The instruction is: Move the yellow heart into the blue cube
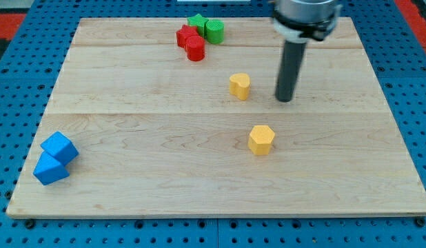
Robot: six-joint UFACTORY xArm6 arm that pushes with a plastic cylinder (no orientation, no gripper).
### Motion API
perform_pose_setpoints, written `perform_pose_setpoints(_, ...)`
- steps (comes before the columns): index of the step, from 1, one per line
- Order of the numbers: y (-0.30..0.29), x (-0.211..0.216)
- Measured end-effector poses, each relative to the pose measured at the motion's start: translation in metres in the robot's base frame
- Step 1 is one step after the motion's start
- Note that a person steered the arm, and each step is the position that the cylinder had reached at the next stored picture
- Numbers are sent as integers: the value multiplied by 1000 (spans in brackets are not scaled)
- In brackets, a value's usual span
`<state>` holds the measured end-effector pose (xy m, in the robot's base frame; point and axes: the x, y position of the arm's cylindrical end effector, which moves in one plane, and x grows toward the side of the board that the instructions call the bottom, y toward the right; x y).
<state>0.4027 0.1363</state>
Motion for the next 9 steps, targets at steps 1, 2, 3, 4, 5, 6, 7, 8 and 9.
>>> perform_pose_setpoints(1, -46, -43)
perform_pose_setpoints(2, -119, -25)
perform_pose_setpoints(3, -124, 24)
perform_pose_setpoints(4, -107, 5)
perform_pose_setpoints(5, -74, 44)
perform_pose_setpoints(6, -112, 65)
perform_pose_setpoints(7, -189, 63)
perform_pose_setpoints(8, -201, 20)
perform_pose_setpoints(9, -225, 16)
